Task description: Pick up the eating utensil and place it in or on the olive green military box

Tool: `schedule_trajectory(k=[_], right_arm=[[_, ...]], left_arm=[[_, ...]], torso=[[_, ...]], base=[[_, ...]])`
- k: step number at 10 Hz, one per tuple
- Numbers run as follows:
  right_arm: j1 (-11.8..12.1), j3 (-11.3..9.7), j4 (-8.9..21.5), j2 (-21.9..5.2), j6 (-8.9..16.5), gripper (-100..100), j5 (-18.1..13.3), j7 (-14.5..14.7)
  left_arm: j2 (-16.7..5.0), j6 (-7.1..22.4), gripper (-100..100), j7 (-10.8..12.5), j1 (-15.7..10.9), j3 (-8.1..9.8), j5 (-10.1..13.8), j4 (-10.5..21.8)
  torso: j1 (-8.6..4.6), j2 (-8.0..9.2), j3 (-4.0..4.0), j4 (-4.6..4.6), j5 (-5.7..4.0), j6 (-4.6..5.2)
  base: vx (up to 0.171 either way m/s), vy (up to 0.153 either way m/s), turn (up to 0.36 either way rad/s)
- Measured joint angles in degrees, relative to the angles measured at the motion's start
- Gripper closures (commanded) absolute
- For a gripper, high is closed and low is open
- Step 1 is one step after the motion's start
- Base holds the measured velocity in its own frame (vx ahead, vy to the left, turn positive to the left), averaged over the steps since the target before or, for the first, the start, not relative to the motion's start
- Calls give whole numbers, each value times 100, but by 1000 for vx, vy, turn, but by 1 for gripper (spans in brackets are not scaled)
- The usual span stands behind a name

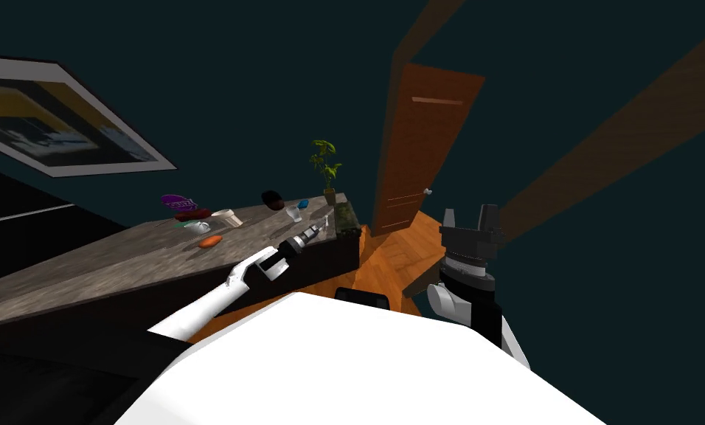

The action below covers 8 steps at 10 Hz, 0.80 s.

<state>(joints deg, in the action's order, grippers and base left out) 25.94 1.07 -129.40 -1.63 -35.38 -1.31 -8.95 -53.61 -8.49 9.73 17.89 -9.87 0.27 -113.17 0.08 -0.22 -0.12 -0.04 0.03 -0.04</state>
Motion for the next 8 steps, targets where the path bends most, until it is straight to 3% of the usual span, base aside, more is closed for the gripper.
schedule_trajectory(k=[5,7,8], right_arm=[[0,0,0,0,0,0,0,0],[0,0,0,0,0,0,0,0],[1,1,0,0,0,0,0,0]], left_arm=[[-708,423,-100,202,26,-185,0,490],[-1118,717,-100,373,-192,-478,16,1021],[-1238,788,-100,387,-108,-480,-3,1064]], torso=[[-1,-8,-5,-2,-1,2],[-2,-31,-18,-7,0,3],[0,-21,-13,-5,0,-4]], base=[[47,1,-198],[91,7,-237],[61,10,-160]])
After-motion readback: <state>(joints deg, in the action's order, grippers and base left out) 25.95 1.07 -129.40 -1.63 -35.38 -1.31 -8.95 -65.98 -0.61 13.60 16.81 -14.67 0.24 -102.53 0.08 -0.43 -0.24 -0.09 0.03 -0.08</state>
